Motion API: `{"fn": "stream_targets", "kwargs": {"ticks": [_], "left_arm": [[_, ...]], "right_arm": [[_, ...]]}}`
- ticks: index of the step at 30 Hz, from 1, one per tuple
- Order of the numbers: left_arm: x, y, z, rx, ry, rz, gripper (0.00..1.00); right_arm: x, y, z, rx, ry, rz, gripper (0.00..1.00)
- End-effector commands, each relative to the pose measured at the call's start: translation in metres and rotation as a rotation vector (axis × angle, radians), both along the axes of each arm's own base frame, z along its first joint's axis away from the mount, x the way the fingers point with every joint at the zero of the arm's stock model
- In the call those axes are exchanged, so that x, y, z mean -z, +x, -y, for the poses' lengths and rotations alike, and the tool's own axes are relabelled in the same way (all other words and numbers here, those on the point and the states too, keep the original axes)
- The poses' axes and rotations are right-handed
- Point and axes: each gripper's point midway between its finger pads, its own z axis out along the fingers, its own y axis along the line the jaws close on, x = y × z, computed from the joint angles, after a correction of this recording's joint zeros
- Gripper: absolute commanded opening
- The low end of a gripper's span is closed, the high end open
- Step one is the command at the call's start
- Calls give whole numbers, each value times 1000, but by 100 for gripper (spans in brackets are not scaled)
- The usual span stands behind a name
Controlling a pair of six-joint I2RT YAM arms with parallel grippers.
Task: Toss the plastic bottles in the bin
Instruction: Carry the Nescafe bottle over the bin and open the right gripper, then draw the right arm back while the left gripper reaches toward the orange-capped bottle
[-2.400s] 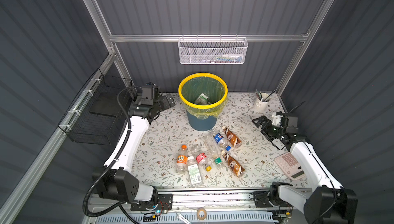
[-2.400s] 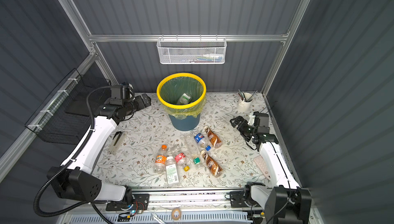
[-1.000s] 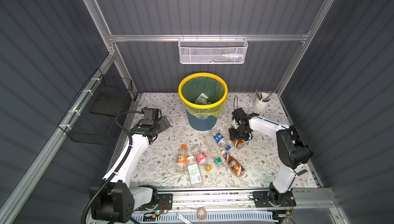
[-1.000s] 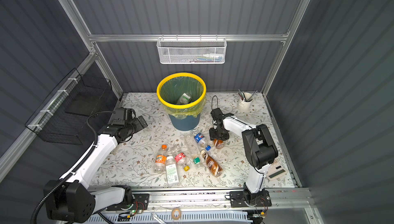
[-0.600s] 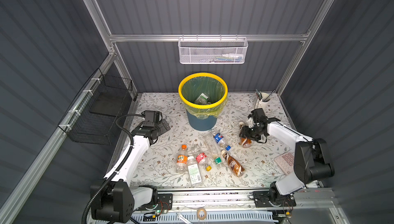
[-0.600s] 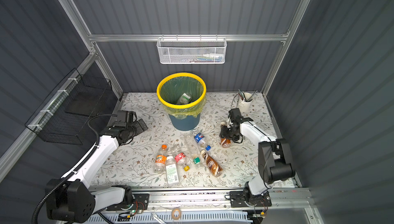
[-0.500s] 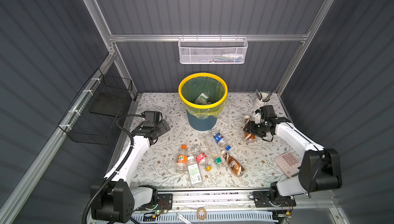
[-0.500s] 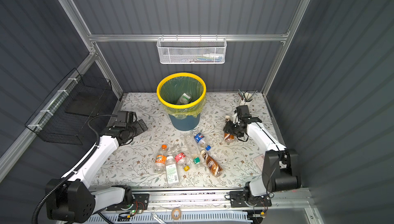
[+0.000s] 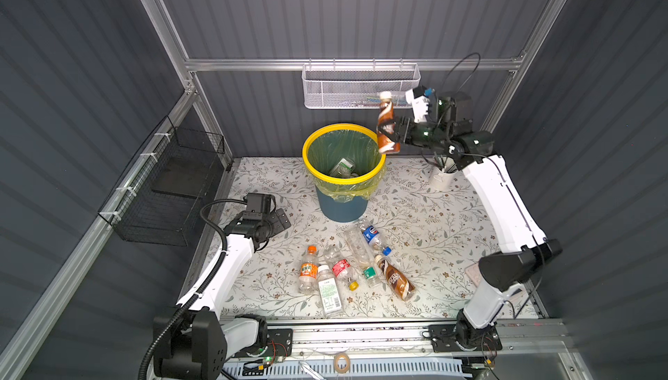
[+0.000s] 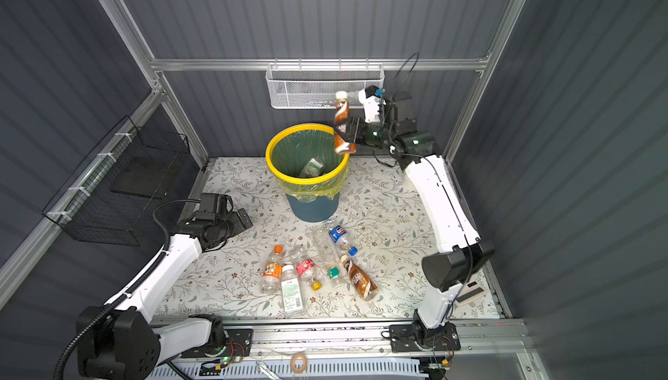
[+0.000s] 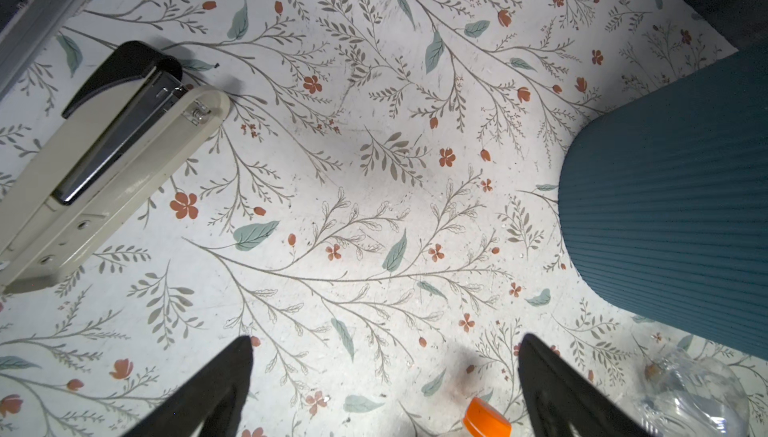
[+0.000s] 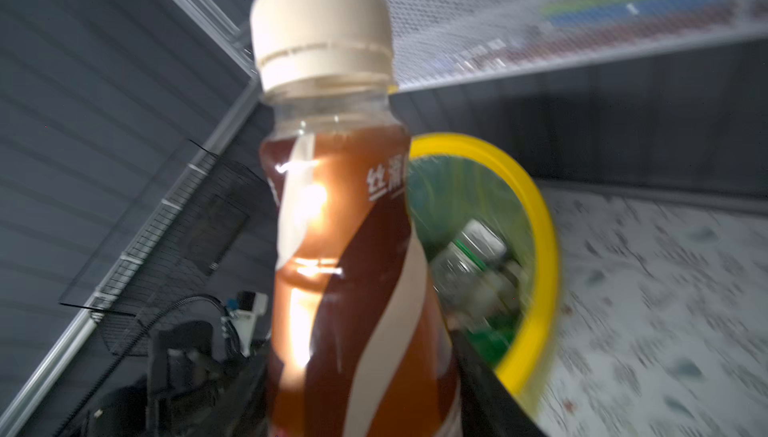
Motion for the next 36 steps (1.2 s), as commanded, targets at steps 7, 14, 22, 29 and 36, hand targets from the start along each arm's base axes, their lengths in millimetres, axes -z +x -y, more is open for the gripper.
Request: {"fn": "stream_targets", "kwargs": {"ticks": [7, 14, 22, 29, 36], "left_arm": [[-1, -24, 8, 28, 22, -54, 99], [11, -53, 37, 115, 46, -137, 100], [32, -90, 69, 254, 3, -228, 84], [44, -101, 109, 405, 58, -287, 84], [70, -118, 112, 430, 119, -384, 81]], "right_arm": [[44, 22, -1, 37, -78, -120, 99], [66, -2, 56, 182, -85, -108, 99], [163, -42, 139, 392, -42, -268, 99], [212, -70, 159, 440, -80, -369, 99], [220, -68, 163, 459, -61, -394, 99]]}}
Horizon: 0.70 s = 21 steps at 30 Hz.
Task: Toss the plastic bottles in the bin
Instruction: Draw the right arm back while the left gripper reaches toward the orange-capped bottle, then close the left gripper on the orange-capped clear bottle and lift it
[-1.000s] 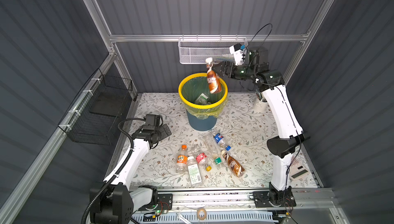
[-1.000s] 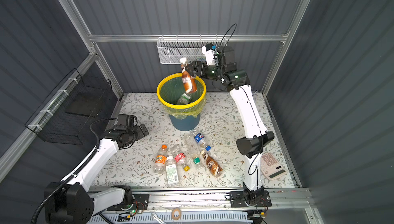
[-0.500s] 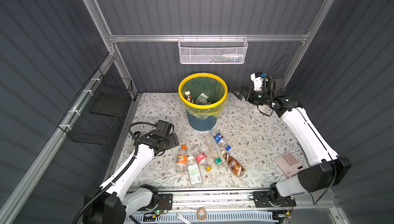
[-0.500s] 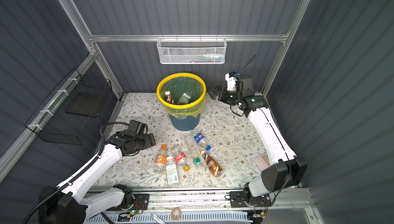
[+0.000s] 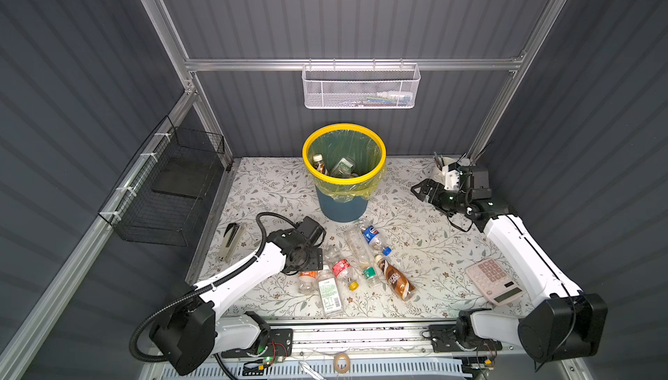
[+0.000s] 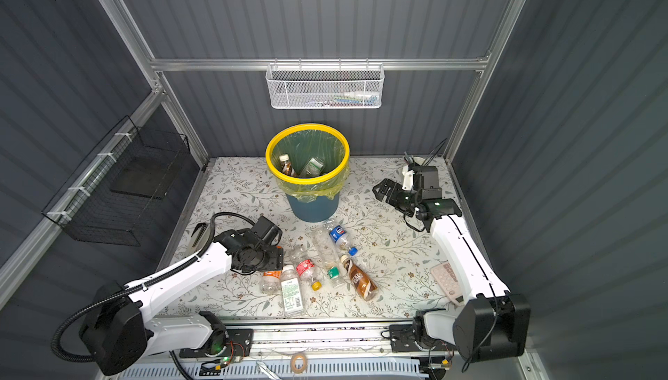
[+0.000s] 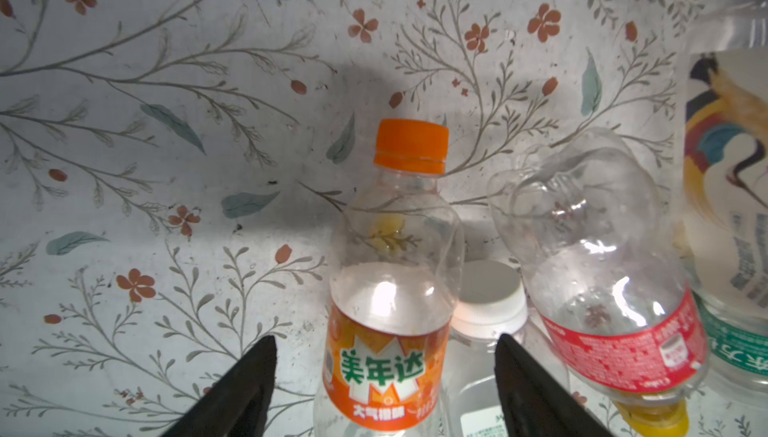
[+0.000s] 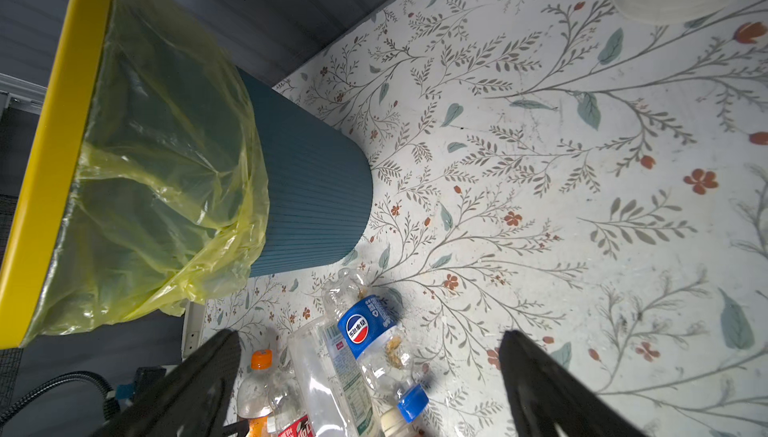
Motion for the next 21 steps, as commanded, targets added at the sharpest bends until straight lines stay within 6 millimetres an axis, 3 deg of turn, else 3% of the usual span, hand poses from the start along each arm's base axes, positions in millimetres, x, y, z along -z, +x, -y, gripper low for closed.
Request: {"fn": "stream_targets", "kwargs": {"ticks": [1, 7, 17, 21], "left_arm": [[8, -9, -5, -24, 25, -37, 80], [22, -14, -13, -52, 59, -53, 67], [48, -21, -29, -75, 145, -96, 71], [55, -21, -26, -91, 124, -92, 71]], "right_arm": [[-5, 6, 2, 20, 13, 27, 99], [0, 8, -2, 5, 30, 6, 99], [10, 2, 3, 20, 13, -16, 99], [14, 1, 5, 26, 11, -24, 99]]}}
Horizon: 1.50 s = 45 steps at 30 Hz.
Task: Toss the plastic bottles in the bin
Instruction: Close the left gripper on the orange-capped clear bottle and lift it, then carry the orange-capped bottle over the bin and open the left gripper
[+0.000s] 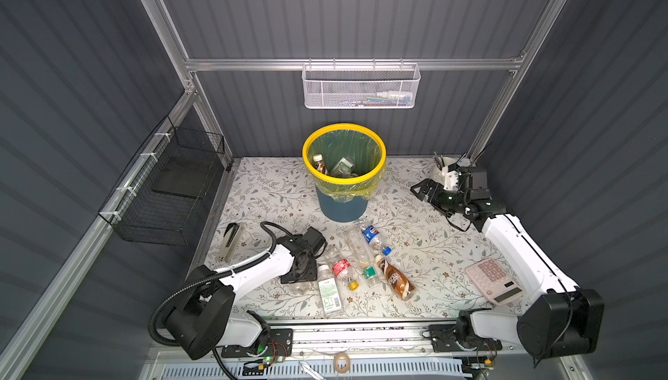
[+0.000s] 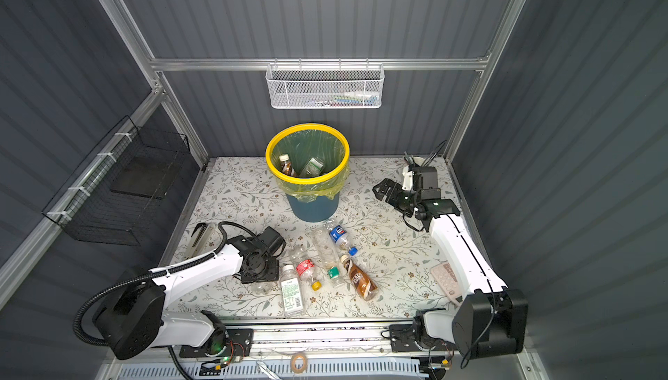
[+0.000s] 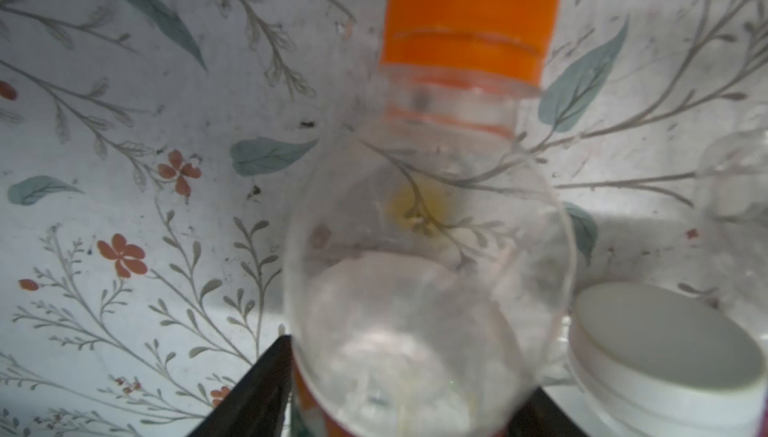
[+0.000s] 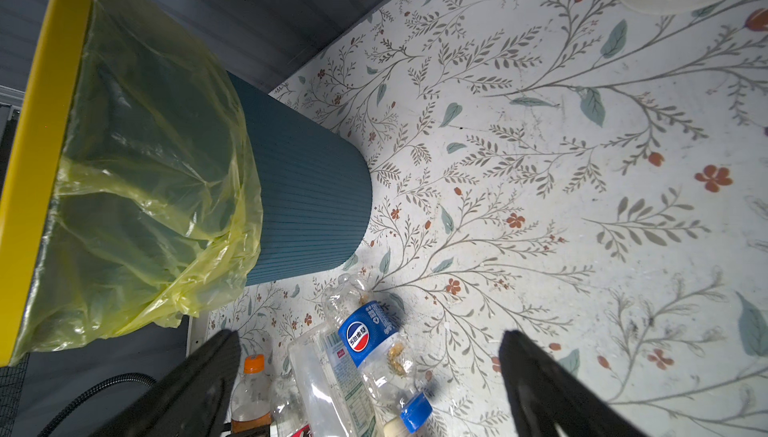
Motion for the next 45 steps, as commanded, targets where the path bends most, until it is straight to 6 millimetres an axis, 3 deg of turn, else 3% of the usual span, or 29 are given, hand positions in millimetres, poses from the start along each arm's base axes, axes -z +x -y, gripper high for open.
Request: {"fn": "stream_targets", "kwargs": {"ticks": [1, 4, 7, 13, 18, 24, 27, 30, 31, 33, 35, 37, 39, 41, 45], "left_arm": [[7, 1, 0, -36, -7, 12, 69], [6, 4, 4, -61, -36, 34, 58], [-11, 13, 1, -100, -44, 100, 55], [-67, 42, -16, -235, -160, 278, 48], [-120, 78, -36, -327, -303, 441, 46], [-157, 122, -40, -316, -371, 492, 46], [-213, 158, -29, -242, -408, 616, 42], [-292, 196, -7, -120, -474, 783, 39], [-327, 205, 8, -51, -476, 845, 39], [-346, 221, 38, 76, -372, 851, 40], [-351, 239, 67, 157, -386, 809, 41], [-353, 253, 82, 182, -417, 784, 45], [-355, 261, 91, 198, -440, 774, 58], [-355, 262, 95, 202, -452, 764, 99], [-359, 256, 76, 154, -390, 804, 99]], "right_arm": [[3, -3, 5, 15, -5, -5, 99], [5, -4, 5, 17, -6, -7, 99], [6, -5, 7, 18, -9, -7, 99], [11, -8, 9, 23, -7, -20, 99], [12, -13, 13, 31, -6, -19, 99], [15, -23, 22, 48, -13, -24, 99], [18, -30, 27, 61, -16, -28, 99], [21, -35, 29, 68, -8, -24, 99], [22, -36, 28, 64, -3, -28, 99], [26, -38, 24, 47, 12, -41, 99], [32, -42, 22, 33, 12, -65, 99], [37, -48, 23, 26, -3, -86, 99], [42, -54, 25, 25, -19, -100, 99], [41, -61, 28, 36, -31, -91, 99], [45, -66, 31, 48, -34, -98, 99]]}}
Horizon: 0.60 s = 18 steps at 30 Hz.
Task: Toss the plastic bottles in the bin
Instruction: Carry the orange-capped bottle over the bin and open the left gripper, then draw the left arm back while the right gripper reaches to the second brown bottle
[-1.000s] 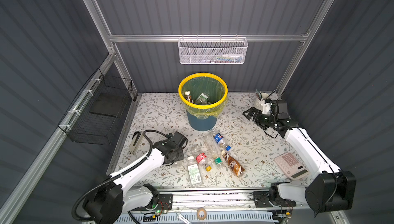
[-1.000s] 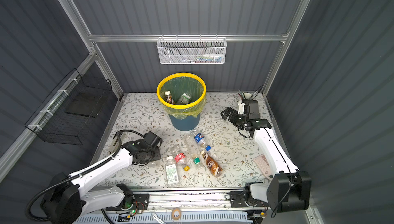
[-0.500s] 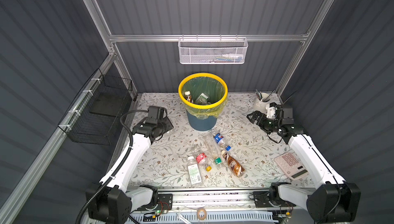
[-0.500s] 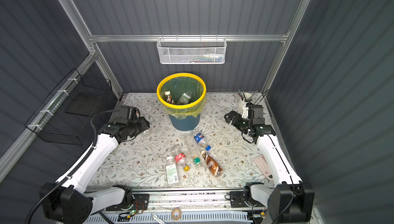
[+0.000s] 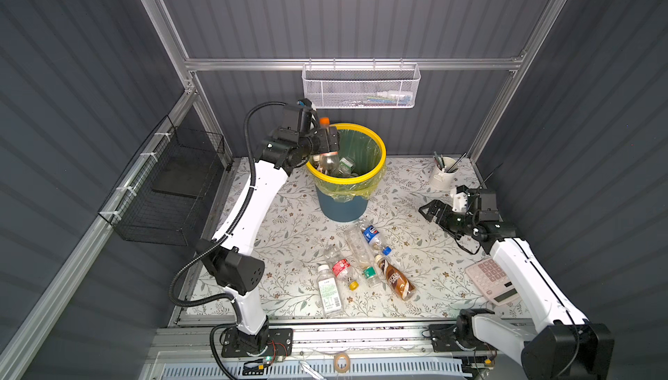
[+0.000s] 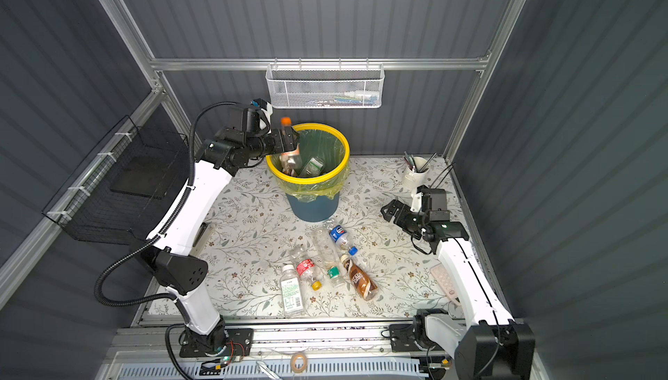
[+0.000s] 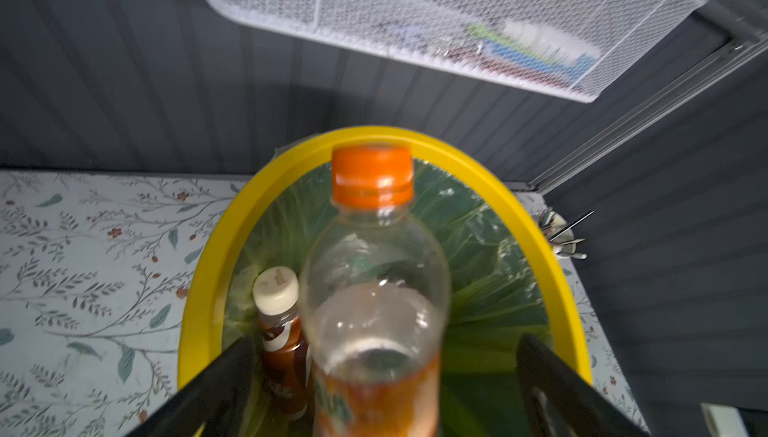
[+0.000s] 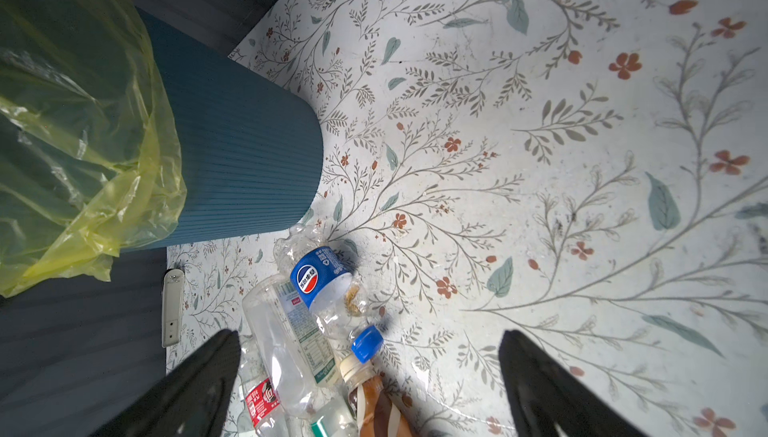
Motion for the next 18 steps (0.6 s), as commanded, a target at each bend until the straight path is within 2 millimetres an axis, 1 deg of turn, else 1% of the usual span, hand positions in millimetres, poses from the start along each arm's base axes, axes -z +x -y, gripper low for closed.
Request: {"fn": "stream_targets", "kwargs": {"ticks": [1, 4, 6, 7, 9, 11, 13, 14, 16, 18], "left_arm": [[-16, -20, -25, -44, 48, 45, 100], [-19, -36, -51, -129, 77, 93, 99], [-14, -49, -71, -193, 99, 106, 99], [-8, -53, -81, -216, 98, 101, 99], [13, -59, -100, -251, 75, 49, 99], [41, -65, -113, -271, 48, -24, 99], [70, -73, -117, -279, 52, -87, 99], [92, -80, -118, -280, 62, -135, 99], [122, -91, -122, -287, 82, -205, 99], [144, -101, -126, -303, 92, -251, 99]], "right_arm": [[5, -7, 3, 3, -15, -17, 99], [8, -10, -1, -12, 2, -31, 99], [11, -13, -4, -27, 10, -43, 99], [14, -15, -5, -33, 7, -50, 99], [20, -22, -8, -52, -12, -75, 99], [29, -31, -15, -86, -29, -107, 99], [37, -40, -23, -120, -44, -137, 99], [42, -46, -29, -143, -58, -154, 99], [50, -59, -42, -194, -73, -185, 99], [63, -71, -50, -225, -121, -217, 99]]}}
